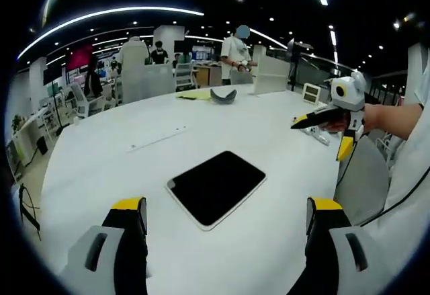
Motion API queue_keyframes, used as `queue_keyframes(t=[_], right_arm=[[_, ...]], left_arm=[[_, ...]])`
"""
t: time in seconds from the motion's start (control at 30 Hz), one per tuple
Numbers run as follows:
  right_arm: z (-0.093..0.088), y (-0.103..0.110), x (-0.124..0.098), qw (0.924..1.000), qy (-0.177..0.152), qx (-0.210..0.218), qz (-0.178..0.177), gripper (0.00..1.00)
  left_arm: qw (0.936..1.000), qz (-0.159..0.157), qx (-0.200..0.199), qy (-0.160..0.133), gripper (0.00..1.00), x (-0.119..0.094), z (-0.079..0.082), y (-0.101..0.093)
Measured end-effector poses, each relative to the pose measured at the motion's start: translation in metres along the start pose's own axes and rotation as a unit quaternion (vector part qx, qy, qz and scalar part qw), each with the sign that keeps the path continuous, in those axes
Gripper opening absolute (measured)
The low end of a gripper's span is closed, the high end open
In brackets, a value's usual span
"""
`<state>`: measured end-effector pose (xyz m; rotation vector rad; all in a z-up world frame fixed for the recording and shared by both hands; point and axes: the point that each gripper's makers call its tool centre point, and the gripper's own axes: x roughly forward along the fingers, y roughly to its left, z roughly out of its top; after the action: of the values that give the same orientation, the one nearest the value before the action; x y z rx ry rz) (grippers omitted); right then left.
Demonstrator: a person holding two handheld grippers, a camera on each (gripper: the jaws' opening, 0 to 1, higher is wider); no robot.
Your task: Wipe the mirror surface with the cleaning cloth until all visible marks leave the cleaned area.
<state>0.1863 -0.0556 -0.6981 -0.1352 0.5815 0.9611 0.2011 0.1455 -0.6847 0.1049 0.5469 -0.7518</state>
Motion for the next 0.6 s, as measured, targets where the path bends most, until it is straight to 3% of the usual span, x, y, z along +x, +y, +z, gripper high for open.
queue_keyframes(t=[0.6], right_arm=[[-0.0037, 0.0006, -0.0034, 1.0000, 0.004, 0.004, 0.004, 0.96]], left_arm=[[1.0000, -0.005, 0.002, 0.006, 1.00, 0.0001, -0.0014, -0.0012]])
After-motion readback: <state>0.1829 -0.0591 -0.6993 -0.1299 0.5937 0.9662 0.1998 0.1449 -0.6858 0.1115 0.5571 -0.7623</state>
